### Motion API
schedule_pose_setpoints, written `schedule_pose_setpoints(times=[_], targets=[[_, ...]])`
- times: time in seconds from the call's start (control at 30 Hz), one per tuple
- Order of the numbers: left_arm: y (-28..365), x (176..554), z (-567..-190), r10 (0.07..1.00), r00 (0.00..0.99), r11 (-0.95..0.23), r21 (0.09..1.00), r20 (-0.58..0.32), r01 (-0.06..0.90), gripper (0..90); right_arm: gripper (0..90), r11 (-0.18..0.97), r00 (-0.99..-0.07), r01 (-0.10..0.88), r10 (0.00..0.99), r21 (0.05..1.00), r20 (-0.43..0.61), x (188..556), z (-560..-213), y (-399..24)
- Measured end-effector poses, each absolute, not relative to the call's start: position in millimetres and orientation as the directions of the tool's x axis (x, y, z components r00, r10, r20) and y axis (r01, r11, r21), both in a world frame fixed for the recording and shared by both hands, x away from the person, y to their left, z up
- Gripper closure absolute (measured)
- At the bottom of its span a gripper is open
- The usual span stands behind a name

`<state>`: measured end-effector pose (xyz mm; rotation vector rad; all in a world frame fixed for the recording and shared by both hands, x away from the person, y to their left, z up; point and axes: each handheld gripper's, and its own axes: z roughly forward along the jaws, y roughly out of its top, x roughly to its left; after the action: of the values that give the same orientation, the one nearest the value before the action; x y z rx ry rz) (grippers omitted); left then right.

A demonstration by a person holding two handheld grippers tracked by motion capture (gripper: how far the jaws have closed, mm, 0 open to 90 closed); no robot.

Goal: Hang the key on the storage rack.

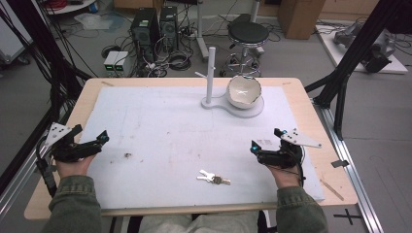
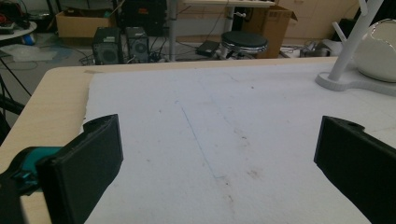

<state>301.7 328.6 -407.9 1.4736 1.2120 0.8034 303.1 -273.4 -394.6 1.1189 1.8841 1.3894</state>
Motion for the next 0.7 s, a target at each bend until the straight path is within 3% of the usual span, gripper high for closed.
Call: schedule_pose_setpoints(times=[0.7], targets=[[326,304,-409,0.952,0.289,0.014,0.956,-0.103,0.294,1.7,0.6,0.216,-0.580,0.310,0.815,0.926,0.004,301,-398,-254]])
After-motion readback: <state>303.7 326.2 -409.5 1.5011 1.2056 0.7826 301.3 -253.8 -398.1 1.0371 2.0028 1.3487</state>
